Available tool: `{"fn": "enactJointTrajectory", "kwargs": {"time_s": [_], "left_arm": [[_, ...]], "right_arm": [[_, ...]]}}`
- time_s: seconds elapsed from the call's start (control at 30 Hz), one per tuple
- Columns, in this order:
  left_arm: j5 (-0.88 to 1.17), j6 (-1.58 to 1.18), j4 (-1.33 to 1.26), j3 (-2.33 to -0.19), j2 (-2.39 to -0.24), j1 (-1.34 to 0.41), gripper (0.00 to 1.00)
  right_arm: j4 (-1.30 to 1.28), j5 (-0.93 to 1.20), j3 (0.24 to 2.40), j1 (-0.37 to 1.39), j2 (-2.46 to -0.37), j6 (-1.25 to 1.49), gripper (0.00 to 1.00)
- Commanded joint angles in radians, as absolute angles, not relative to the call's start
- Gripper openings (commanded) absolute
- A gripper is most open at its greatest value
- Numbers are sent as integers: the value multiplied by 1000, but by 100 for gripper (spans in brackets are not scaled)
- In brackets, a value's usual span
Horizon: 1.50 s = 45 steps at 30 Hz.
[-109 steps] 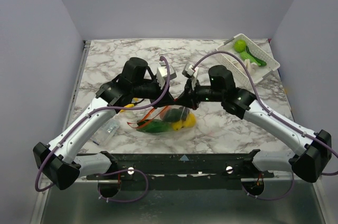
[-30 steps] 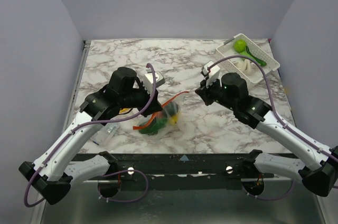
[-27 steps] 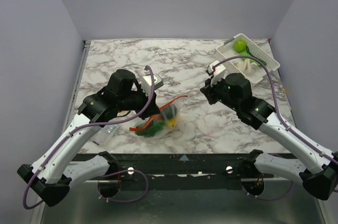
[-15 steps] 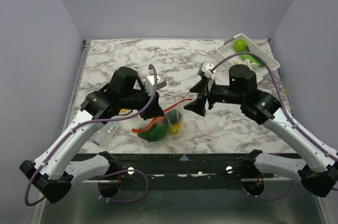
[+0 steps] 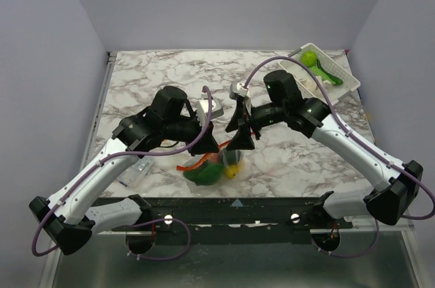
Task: Place the food in the zip-top bag and seal the zipper
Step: Zip the zipper food storage bag at the center of the board.
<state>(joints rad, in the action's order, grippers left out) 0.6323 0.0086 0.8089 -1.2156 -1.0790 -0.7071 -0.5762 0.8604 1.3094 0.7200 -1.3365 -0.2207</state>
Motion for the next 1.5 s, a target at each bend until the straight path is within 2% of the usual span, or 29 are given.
{"fn": "enactJointTrajectory", "kwargs": {"time_s": [0.0, 0.17, 0.37, 0.4, 0.43, 0.47, 0.5, 0.6, 0.77, 0.93, 1.2, 1.33, 1.37, 1.47], "left_arm": [[631, 30, 665, -1197, -1035, -729, 0], [607, 49, 622, -1163, -1020, -745, 0], [606, 57, 623, -1159, -1032, -749, 0], [602, 54, 619, -1159, -1031, -749, 0], [595, 53, 617, -1159, -1030, -749, 0], [584, 51, 617, -1160, -1027, -750, 0], [572, 48, 615, -1159, -1026, -750, 0], [505, 32, 608, -1155, -1020, -750, 0], [299, -41, 615, -1144, -1023, -751, 0], [222, -85, 628, -1127, -1037, -750, 0], [172, -85, 675, -1134, -1035, -750, 0], [153, -86, 673, -1126, -1010, -751, 8], [146, -87, 675, -1124, -1003, -750, 11], [165, -78, 675, -1116, -980, -749, 38]], "right_arm": [[-543, 945, 1278, 722, -1335, -197, 70], [-539, 920, 1292, 723, -1373, -187, 64], [-523, 884, 1288, 728, -1395, -181, 49], [-518, 866, 1282, 730, -1392, -180, 44], [-504, 835, 1275, 734, -1391, -168, 31], [-478, 794, 1263, 734, -1386, -136, 13], [-454, 711, 1257, 734, -1384, -74, 0], [-445, 492, 1258, 740, -1393, 83, 0], [-498, -28, 1249, 762, -1387, 291, 0], [-599, -319, 1256, 762, -1392, 461, 0], [-583, -428, 1192, 761, -1323, 520, 0], [-534, -385, 1162, 762, -1283, 535, 0], [-522, -368, 1154, 762, -1276, 537, 0], [-468, -269, 1125, 762, -1259, 476, 0]]}}
